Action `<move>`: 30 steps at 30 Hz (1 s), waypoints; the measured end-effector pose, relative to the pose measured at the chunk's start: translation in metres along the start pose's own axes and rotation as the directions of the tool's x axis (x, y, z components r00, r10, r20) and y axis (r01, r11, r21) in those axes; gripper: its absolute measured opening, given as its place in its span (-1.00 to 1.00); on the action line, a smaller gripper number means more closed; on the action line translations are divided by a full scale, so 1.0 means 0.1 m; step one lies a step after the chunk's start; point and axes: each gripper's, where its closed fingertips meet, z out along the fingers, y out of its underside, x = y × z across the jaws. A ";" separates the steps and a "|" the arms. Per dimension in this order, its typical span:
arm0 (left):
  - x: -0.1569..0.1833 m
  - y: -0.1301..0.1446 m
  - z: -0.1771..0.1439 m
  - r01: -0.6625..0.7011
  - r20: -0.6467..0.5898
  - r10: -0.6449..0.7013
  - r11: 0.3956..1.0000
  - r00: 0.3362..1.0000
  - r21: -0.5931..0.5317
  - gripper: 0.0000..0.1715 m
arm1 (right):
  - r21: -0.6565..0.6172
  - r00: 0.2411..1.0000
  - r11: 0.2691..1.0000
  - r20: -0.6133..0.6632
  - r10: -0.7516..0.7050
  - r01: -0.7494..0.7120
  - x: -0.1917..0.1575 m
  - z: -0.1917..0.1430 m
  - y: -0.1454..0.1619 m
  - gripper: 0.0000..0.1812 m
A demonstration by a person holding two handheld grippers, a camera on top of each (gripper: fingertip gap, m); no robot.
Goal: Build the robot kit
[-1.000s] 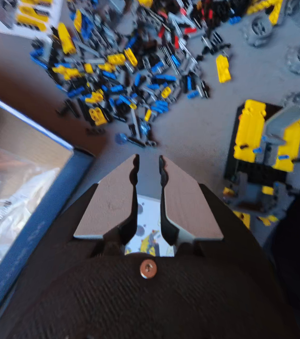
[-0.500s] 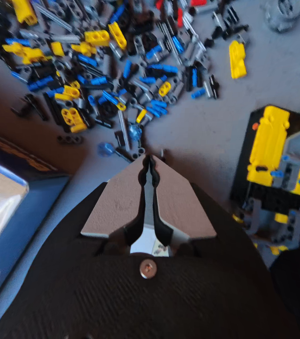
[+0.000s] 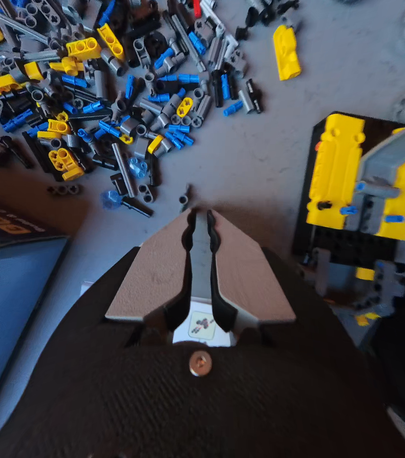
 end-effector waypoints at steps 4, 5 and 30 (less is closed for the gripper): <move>-0.16 -0.22 0.11 -0.019 0.047 0.016 0.997 0.999 0.075 -1.00 | -0.010 1.000 1.000 -0.004 -0.004 0.004 0.01 0.03 0.03 -0.88; -0.22 -0.27 0.14 -0.025 0.074 0.018 0.995 0.997 0.093 -1.00 | -0.015 1.000 1.000 -0.003 -0.006 0.006 0.01 0.04 0.05 -0.87; -0.09 0.63 -0.75 0.211 0.262 -0.355 0.867 0.897 0.452 -0.87 | 0.147 0.984 0.985 -0.140 0.111 -0.090 0.47 -0.21 -0.08 -0.85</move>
